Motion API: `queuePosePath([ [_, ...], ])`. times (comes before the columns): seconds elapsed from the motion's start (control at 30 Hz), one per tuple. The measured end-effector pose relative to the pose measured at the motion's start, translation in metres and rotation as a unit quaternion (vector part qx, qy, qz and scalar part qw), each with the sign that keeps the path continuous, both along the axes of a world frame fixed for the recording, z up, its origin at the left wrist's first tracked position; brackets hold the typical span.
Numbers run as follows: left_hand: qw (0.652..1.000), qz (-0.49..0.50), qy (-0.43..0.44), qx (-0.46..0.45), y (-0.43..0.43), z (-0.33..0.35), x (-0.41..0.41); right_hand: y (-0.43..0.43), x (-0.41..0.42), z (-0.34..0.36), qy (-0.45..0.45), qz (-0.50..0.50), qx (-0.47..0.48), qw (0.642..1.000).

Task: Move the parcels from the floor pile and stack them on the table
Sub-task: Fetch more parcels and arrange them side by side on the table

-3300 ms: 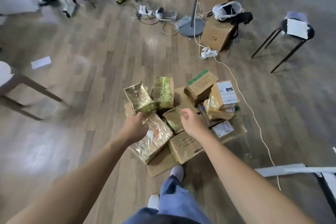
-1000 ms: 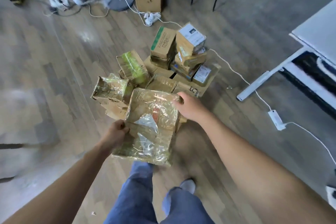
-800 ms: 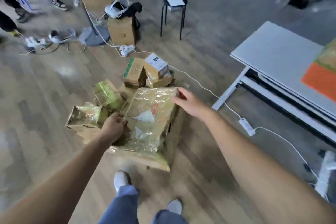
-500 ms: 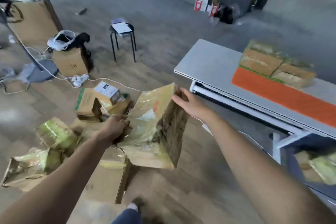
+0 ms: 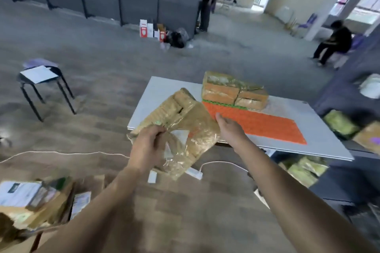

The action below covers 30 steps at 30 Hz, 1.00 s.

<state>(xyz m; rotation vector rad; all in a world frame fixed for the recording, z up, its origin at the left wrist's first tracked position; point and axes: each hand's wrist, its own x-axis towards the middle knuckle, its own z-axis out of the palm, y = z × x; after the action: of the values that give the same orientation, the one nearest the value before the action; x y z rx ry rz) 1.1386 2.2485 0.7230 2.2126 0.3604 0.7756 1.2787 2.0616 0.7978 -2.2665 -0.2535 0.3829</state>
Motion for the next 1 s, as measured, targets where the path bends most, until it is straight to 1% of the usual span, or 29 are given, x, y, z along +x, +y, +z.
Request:
queuePosePath([
  [0.07, 0.991, -0.044, -0.012, 0.124, 0.000, 0.000, 0.035, -0.001, 0.017, 0.010, -0.006, -0.026, 0.003, 1.000],
  [0.1, 0.981, -0.060, -0.019, 0.186, -0.002, 0.000, 0.051, -0.003, 0.028, 0.013, 0.013, -0.038, 0.012, 0.999],
  [0.17, 0.950, -0.081, -0.042, 0.299, -0.010, 0.002, 0.081, -0.014, 0.048, 0.014, 0.106, -0.084, 0.044, 0.990],
  [0.23, 0.917, -0.118, -0.065, 0.374, -0.021, 0.001, 0.106, -0.030, 0.070, 0.012, 0.176, -0.111, 0.083, 0.975],
  [0.3, 0.894, -0.161, -0.075, 0.410, -0.033, -0.001, 0.132, -0.046, 0.096, 0.004, 0.184, -0.113, 0.085, 0.973],
  [0.37, 0.882, -0.179, -0.074, 0.429, -0.047, -0.006, 0.159, -0.058, 0.120, -0.004, 0.147, -0.115, 0.064, 0.980],
  [0.43, 0.881, -0.181, -0.059, 0.433, -0.061, -0.008, 0.189, -0.068, 0.147, -0.018, 0.118, -0.122, 0.042, 0.985],
  [0.5, 0.892, -0.186, -0.048, 0.410, -0.070, -0.008, 0.218, -0.077, 0.174, -0.028, 0.096, -0.124, 0.027, 0.987],
  [0.53, 0.904, -0.185, -0.048, 0.383, -0.075, -0.006, 0.230, -0.083, 0.188, -0.032, 0.084, -0.130, 0.026, 0.988],
  [0.57, 0.924, -0.173, -0.050, 0.337, -0.079, -0.006, 0.243, -0.090, 0.204, -0.036, 0.071, -0.135, 0.030, 0.988],
  [0.6, 0.951, -0.145, -0.042, 0.270, -0.084, -0.002, 0.253, -0.096, 0.216, -0.036, 0.054, -0.134, 0.031, 0.989],
  [0.63, 0.975, -0.097, -0.033, 0.198, -0.088, 0.002, 0.264, -0.104, 0.228, -0.038, 0.038, -0.131, 0.034, 0.990],
  [0.67, 0.992, -0.029, -0.017, 0.120, -0.091, 0.009, 0.273, -0.112, 0.240, -0.041, 0.026, -0.121, 0.042, 0.991],
  [0.7, 0.999, 0.037, 0.013, 0.019, -0.091, 0.012, 0.284, -0.120, 0.250, -0.046, 0.020, -0.107, 0.055, 0.992],
  [0.73, 0.989, 0.079, 0.062, -0.110, -0.090, 0.017, 0.294, -0.128, 0.259, -0.050, 0.014, -0.088, 0.075, 0.993],
  [0.77, 0.952, 0.093, 0.116, -0.267, -0.089, 0.023, 0.305, -0.134, 0.267, -0.056, 0.003, -0.067, 0.099, 0.993],
  [0.8, 0.892, 0.077, 0.158, -0.416, -0.089, 0.025, 0.318, -0.139, 0.276, -0.063, -0.011, -0.042, 0.122, 0.992],
  [0.83, 0.839, 0.059, 0.180, -0.509, -0.092, 0.027, 0.329, -0.144, 0.286, -0.073, -0.009, -0.024, 0.135, 0.991],
  [0.87, 0.820, 0.046, 0.192, -0.538, -0.096, 0.027, 0.337, -0.148, 0.294, -0.077, 0.009, -0.003, 0.143, 0.990],
  [0.9, 0.819, 0.049, 0.194, -0.538, -0.103, 0.025, 0.345, -0.151, 0.305, -0.083, 0.041, 0.016, 0.155, 0.987],
  [0.97, 0.846, 0.100, 0.174, -0.494, -0.112, 0.011, 0.352, -0.156, 0.318, -0.083, 0.140, 0.038, 0.199, 0.969],
  [1.0, 0.852, 0.120, 0.159, -0.484, -0.113, 0.002, 0.355, -0.159, 0.325, -0.084, 0.194, 0.034, 0.215, 0.957],
])
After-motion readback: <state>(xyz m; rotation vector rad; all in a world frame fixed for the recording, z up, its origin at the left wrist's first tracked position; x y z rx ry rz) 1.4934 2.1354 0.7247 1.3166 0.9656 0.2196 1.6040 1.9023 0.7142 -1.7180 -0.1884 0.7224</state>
